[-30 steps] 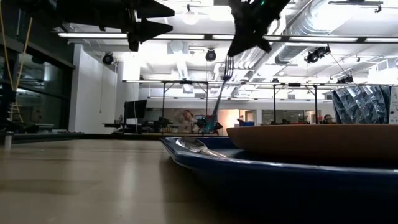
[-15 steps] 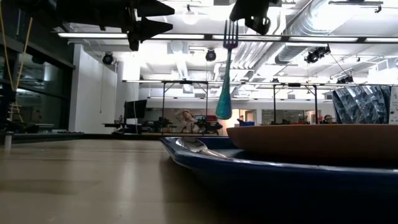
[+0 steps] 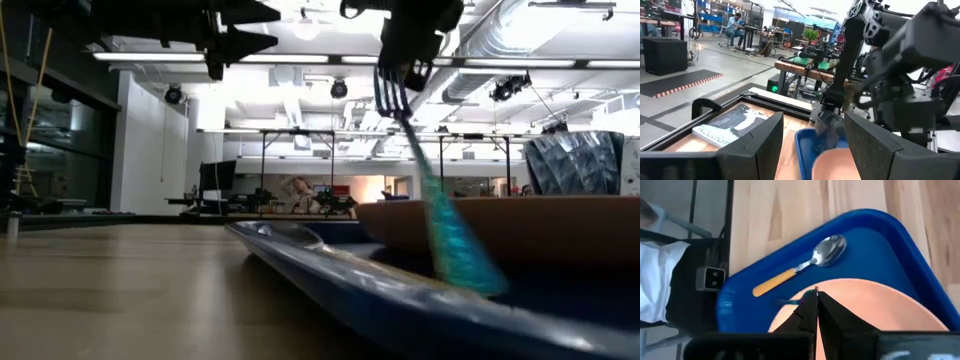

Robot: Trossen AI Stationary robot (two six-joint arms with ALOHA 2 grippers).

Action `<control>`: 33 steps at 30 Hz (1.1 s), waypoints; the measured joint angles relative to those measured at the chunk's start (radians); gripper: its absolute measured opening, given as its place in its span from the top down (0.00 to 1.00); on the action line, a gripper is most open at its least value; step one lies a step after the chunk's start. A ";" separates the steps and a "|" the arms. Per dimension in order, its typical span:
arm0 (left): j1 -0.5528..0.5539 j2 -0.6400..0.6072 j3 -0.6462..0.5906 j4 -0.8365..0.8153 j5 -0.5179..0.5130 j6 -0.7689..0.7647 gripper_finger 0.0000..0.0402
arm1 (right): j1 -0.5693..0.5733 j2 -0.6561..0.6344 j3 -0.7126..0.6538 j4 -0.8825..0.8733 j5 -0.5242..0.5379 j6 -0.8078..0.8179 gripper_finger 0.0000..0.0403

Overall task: Pick and place plate/cup/fork/spoon on tray
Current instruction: Put the violet fork on the blue table tray to the left of the orange plate

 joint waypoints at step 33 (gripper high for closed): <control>0.000 0.000 0.000 0.007 0.000 0.002 0.50 | -0.007 0.225 0.002 0.239 -0.138 -0.139 1.00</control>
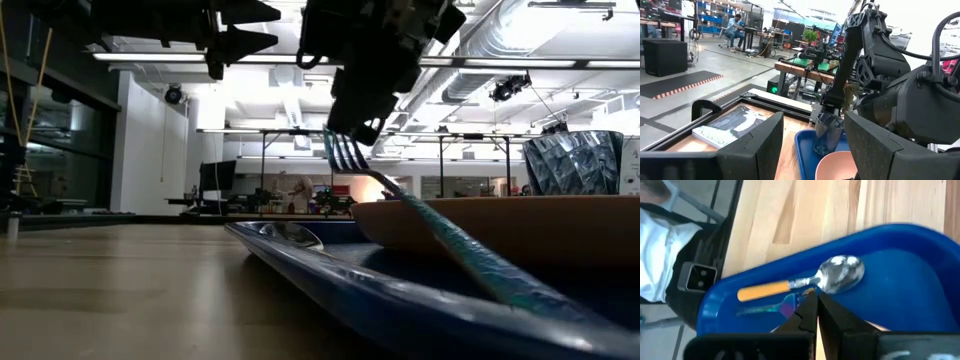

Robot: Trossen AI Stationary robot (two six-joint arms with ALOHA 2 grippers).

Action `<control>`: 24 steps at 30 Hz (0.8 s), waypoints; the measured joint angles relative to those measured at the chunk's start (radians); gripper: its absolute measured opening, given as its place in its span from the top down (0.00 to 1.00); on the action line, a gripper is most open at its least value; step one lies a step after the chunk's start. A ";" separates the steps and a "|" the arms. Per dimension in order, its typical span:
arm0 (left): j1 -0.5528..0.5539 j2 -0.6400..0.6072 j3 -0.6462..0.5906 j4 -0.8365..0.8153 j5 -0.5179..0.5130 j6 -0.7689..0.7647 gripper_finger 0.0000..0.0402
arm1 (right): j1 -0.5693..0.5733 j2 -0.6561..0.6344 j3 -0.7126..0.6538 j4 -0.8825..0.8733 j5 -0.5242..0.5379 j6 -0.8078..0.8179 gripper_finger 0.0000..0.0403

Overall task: Pick and place plate/cup/fork/spoon on tray
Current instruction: Put the violet fork on the blue table tray to the left of the orange plate

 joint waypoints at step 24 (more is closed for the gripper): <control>0.000 0.000 0.000 -0.003 0.000 -0.001 0.50 | -0.002 0.007 0.000 0.023 0.102 -0.020 0.88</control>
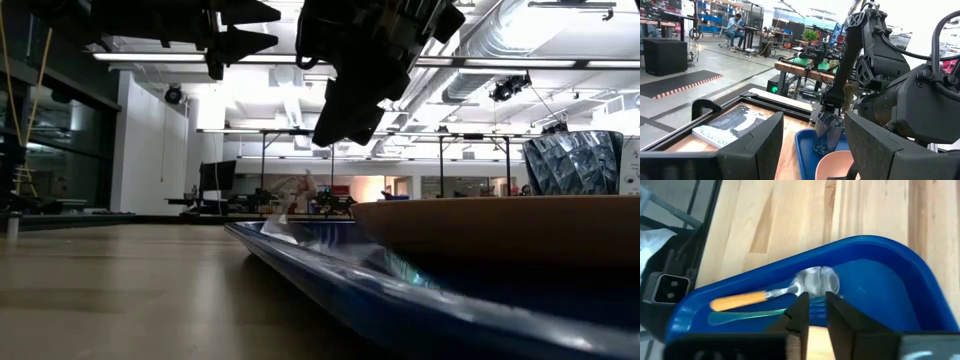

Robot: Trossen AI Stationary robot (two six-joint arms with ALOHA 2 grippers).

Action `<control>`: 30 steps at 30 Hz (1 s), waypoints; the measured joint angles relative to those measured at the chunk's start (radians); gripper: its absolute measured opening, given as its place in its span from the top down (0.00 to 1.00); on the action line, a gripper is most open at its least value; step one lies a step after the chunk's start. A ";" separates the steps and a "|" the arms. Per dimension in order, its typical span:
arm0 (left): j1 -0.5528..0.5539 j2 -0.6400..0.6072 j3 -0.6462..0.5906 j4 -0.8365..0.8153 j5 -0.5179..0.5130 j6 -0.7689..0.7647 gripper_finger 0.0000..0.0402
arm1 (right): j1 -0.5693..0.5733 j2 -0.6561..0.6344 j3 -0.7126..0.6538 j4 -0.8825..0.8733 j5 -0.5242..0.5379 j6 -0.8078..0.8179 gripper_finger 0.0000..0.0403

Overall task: Pick and place plate/cup/fork/spoon on tray
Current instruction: Put the violet fork on the blue table tray to the left of the orange plate, then return to Home Position

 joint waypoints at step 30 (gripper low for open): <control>-0.001 0.000 -0.001 -0.031 0.007 -0.003 0.50 | 0.079 -0.521 -0.272 -0.297 0.401 0.163 0.71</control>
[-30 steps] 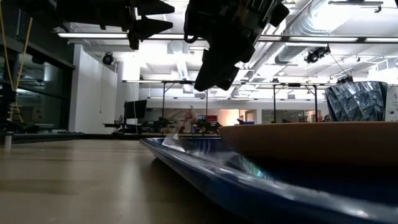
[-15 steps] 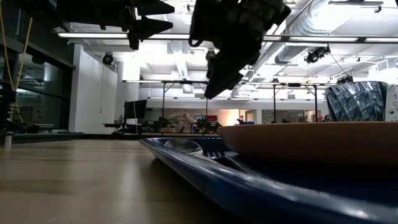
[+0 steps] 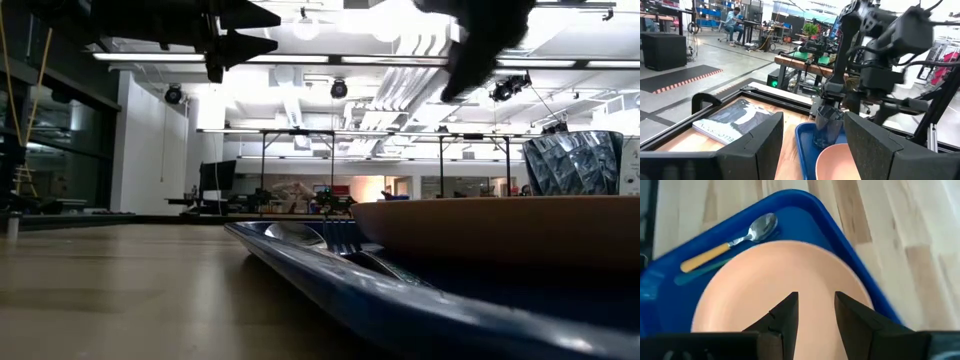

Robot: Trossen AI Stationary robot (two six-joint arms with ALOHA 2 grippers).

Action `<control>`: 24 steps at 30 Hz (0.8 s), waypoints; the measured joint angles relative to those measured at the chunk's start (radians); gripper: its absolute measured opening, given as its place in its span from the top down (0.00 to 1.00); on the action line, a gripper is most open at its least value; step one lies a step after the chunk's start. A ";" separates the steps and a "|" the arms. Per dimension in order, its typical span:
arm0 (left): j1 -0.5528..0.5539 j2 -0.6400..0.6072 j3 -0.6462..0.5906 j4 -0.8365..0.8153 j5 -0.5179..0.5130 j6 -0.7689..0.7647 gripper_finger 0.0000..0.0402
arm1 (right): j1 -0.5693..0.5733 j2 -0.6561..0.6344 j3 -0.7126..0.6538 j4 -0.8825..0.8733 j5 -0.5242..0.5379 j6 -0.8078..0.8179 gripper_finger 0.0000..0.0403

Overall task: Pick and place plate/cup/fork/spoon on tray
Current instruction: Return to Home Position

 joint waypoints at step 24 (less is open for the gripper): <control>-0.368 -0.150 0.000 -0.175 -0.080 0.085 0.80 | 0.156 -0.515 -0.435 0.513 0.289 -0.003 0.71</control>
